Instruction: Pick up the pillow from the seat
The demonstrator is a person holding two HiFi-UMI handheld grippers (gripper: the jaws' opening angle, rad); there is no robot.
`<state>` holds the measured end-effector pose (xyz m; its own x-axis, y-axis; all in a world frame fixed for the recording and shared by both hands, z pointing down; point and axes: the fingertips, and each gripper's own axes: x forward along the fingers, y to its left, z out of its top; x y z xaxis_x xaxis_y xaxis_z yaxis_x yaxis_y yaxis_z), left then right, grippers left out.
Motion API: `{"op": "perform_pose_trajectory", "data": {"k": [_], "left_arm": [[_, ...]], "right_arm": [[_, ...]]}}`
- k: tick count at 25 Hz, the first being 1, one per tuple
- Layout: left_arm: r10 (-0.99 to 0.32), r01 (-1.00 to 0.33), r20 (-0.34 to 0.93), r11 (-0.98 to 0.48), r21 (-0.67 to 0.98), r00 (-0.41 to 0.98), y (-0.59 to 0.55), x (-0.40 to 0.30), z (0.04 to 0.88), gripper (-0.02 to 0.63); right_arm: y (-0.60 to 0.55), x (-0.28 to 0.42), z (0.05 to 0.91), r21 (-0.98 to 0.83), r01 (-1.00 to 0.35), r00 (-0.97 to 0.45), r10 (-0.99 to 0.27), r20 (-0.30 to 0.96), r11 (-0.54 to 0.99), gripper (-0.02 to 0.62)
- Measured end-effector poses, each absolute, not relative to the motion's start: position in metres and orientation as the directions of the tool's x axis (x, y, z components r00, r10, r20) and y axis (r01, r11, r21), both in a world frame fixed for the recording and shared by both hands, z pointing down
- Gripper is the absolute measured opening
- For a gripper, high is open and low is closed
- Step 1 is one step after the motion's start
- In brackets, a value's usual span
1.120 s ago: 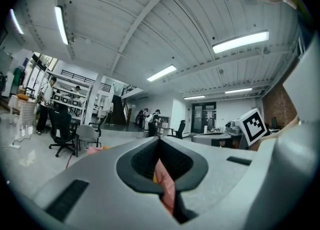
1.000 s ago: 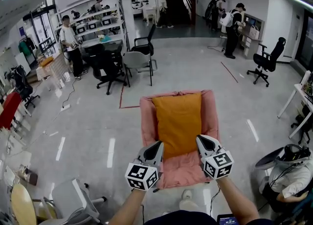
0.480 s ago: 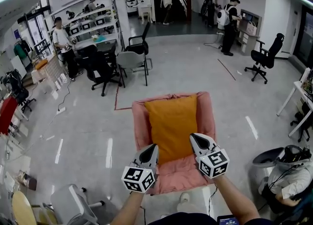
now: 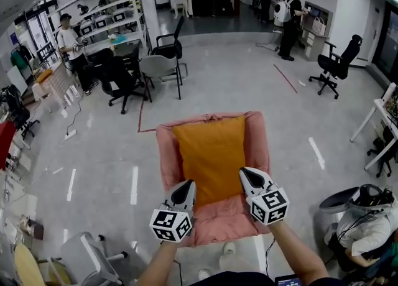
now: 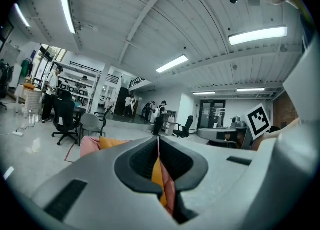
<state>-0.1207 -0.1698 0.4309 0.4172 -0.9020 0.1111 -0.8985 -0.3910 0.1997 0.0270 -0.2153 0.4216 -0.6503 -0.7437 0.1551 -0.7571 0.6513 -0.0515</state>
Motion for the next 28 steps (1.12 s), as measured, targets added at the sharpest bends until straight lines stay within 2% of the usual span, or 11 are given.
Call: {"op": "perform_pose_trajectory", "data": {"k": [12, 28], "left_arm": [[-0.888, -0.905, 0.208, -0.368, 0.216, 0.411, -0.23, -0.113, 0.484, 0.018], [-0.853, -0.908, 0.326, -0.339, 0.245, 0.407, -0.281, -0.11, 0.556, 0.173]], "right_arm": [[-0.275, 0.038, 0.473, -0.113, -0.748, -0.661, -0.716, 0.224, 0.654, 0.014], [-0.324, 0.05, 0.538, -0.148, -0.765, -0.637, -0.703, 0.318, 0.626, 0.03]]}}
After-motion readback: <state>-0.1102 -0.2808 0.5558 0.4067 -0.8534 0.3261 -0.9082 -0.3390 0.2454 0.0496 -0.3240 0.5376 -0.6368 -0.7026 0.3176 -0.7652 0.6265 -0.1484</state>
